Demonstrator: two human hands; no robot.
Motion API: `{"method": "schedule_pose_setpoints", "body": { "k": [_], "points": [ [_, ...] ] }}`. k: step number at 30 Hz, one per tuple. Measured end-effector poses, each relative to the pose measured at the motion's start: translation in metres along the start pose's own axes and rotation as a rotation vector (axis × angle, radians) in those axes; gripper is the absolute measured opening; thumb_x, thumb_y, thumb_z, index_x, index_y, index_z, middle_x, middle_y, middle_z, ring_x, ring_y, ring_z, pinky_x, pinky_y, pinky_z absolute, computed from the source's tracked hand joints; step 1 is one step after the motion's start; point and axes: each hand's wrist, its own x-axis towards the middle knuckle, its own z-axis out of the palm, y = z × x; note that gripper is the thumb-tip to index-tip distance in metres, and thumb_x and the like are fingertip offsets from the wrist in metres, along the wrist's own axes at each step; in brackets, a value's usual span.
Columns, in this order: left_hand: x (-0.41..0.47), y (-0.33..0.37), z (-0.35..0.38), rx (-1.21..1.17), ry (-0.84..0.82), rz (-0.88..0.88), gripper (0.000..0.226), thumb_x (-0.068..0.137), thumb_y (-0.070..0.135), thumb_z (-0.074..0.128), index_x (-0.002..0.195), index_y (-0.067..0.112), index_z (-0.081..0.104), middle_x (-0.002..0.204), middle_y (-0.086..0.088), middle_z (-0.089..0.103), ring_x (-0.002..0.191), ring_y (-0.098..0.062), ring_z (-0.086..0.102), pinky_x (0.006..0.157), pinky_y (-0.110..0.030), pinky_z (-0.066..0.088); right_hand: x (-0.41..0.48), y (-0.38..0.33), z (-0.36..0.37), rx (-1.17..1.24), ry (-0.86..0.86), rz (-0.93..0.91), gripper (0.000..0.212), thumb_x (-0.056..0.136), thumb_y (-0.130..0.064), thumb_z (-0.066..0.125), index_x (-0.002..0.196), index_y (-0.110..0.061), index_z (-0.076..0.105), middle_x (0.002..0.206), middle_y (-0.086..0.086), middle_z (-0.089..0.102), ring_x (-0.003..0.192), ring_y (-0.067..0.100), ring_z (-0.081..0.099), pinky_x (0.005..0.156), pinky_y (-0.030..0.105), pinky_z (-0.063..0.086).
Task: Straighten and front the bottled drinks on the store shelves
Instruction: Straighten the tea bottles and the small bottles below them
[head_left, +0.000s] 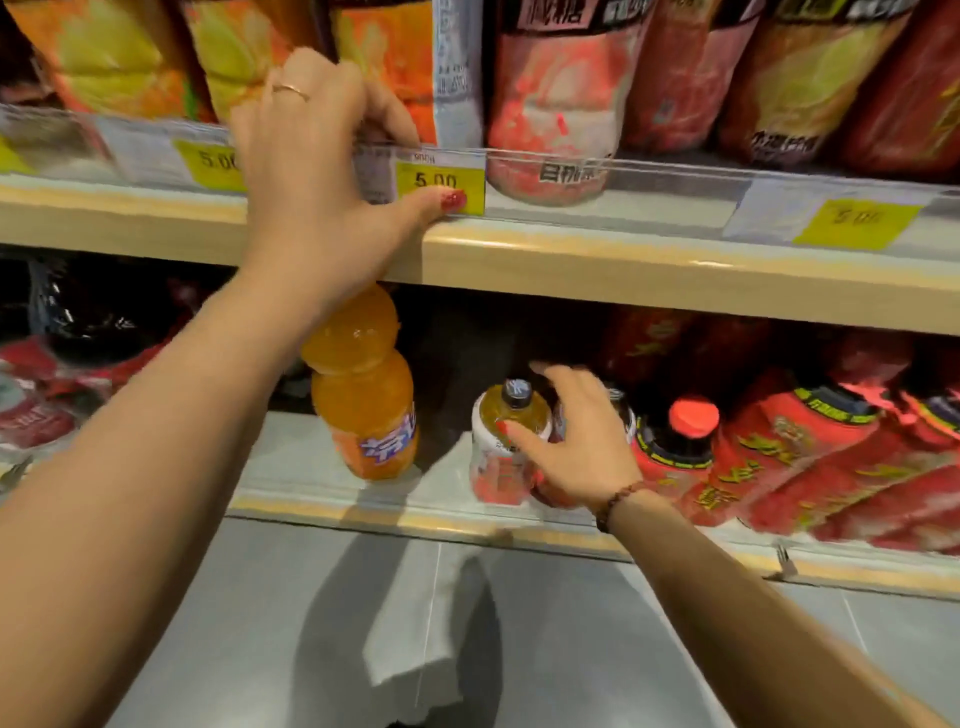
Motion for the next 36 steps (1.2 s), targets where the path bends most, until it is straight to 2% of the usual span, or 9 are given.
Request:
{"method": "schedule_pose_setpoints", "body": {
  "k": [4, 7, 10, 12, 16, 21, 26, 30, 36],
  "points": [
    [-0.002, -0.004, 0.005, -0.01, 0.068, 0.005, 0.053, 0.071, 0.056, 0.07, 0.101, 0.014, 0.059, 0.111, -0.006, 0.054, 0.106, -0.027, 0.052, 0.092, -0.048, 0.043, 0.009, 0.013, 0.026, -0.015, 0.033, -0.008, 0.075, 0.074, -0.043, 0.077, 0.137, -0.019, 0.045, 0.129, 0.002, 0.048, 0.124, 0.017, 0.046, 0.103, 0.029, 0.038],
    [-0.002, -0.005, 0.007, -0.014, 0.095, 0.011, 0.05, 0.07, 0.053, 0.072, 0.103, 0.017, 0.059, 0.113, -0.003, 0.053, 0.107, -0.025, 0.052, 0.095, -0.047, 0.042, 0.012, 0.016, 0.035, -0.063, 0.027, -0.017, 0.079, 0.067, -0.054, 0.079, 0.131, -0.026, 0.043, 0.125, -0.003, 0.049, 0.117, 0.015, 0.049, 0.096, 0.03, 0.044],
    [-0.001, -0.004, 0.007, 0.006, 0.096, 0.016, 0.048, 0.07, 0.051, 0.076, 0.102, 0.019, 0.06, 0.114, -0.005, 0.054, 0.108, -0.026, 0.052, 0.095, -0.042, 0.039, 0.009, 0.017, 0.037, -0.186, -0.06, -0.001, 0.1, 0.051, -0.062, 0.083, 0.13, -0.029, 0.031, 0.122, -0.003, 0.05, 0.109, 0.016, 0.053, 0.091, 0.035, 0.051],
    [0.0, -0.003, 0.006, 0.0, 0.082, 0.01, 0.047, 0.069, 0.051, 0.076, 0.101, 0.021, 0.059, 0.107, 0.002, 0.048, 0.107, -0.025, 0.052, 0.096, -0.041, 0.038, 0.007, 0.015, 0.038, -0.232, -0.068, 0.008, 0.101, 0.052, -0.056, 0.085, 0.13, -0.03, 0.028, 0.121, -0.002, 0.049, 0.106, 0.017, 0.055, 0.089, 0.036, 0.053],
    [0.0, -0.005, 0.006, -0.014, 0.076, 0.014, 0.046, 0.068, 0.053, 0.076, 0.099, 0.023, 0.058, 0.103, 0.006, 0.043, 0.105, -0.024, 0.053, 0.098, -0.042, 0.039, 0.003, 0.014, 0.042, -0.116, -0.047, -0.048, 0.076, 0.063, -0.044, 0.084, 0.118, -0.037, 0.032, 0.115, -0.007, 0.049, 0.105, 0.014, 0.054, 0.087, 0.032, 0.052],
    [-0.001, -0.006, 0.009, -0.015, 0.104, 0.018, 0.044, 0.068, 0.052, 0.077, 0.097, 0.024, 0.057, 0.104, 0.008, 0.046, 0.106, -0.022, 0.052, 0.095, -0.038, 0.032, -0.005, 0.019, 0.048, 0.065, -0.039, -0.08, 0.078, 0.061, -0.033, 0.088, 0.119, -0.042, 0.036, 0.121, -0.013, 0.044, 0.11, 0.003, 0.045, 0.088, 0.013, 0.037],
    [0.0, -0.006, 0.01, -0.029, 0.113, 0.013, 0.044, 0.067, 0.049, 0.079, 0.096, 0.025, 0.058, 0.104, 0.007, 0.047, 0.107, -0.022, 0.051, 0.09, -0.034, 0.028, -0.005, 0.018, 0.049, 0.097, -0.036, -0.039, 0.078, 0.06, -0.034, 0.087, 0.118, -0.045, 0.037, 0.12, -0.013, 0.045, 0.107, 0.003, 0.046, 0.089, 0.015, 0.034],
    [0.0, -0.007, 0.011, -0.029, 0.113, 0.005, 0.042, 0.067, 0.049, 0.08, 0.094, 0.027, 0.056, 0.105, 0.006, 0.05, 0.107, -0.022, 0.05, 0.091, -0.035, 0.029, -0.008, 0.014, 0.061, 0.095, -0.097, -0.021, 0.083, 0.053, -0.038, 0.084, 0.117, -0.05, 0.032, 0.115, -0.013, 0.049, 0.105, 0.004, 0.052, 0.091, 0.022, 0.045],
    [-0.001, -0.005, 0.011, -0.056, 0.119, -0.009, 0.042, 0.065, 0.047, 0.081, 0.086, 0.031, 0.048, 0.098, 0.01, 0.045, 0.103, -0.021, 0.05, 0.083, -0.027, 0.022, -0.011, 0.019, 0.066, 0.168, 0.011, 0.021, 0.082, 0.058, -0.03, 0.084, 0.122, -0.046, 0.036, 0.113, -0.012, 0.057, 0.104, 0.005, 0.058, 0.092, 0.031, 0.052]
  ]
}}
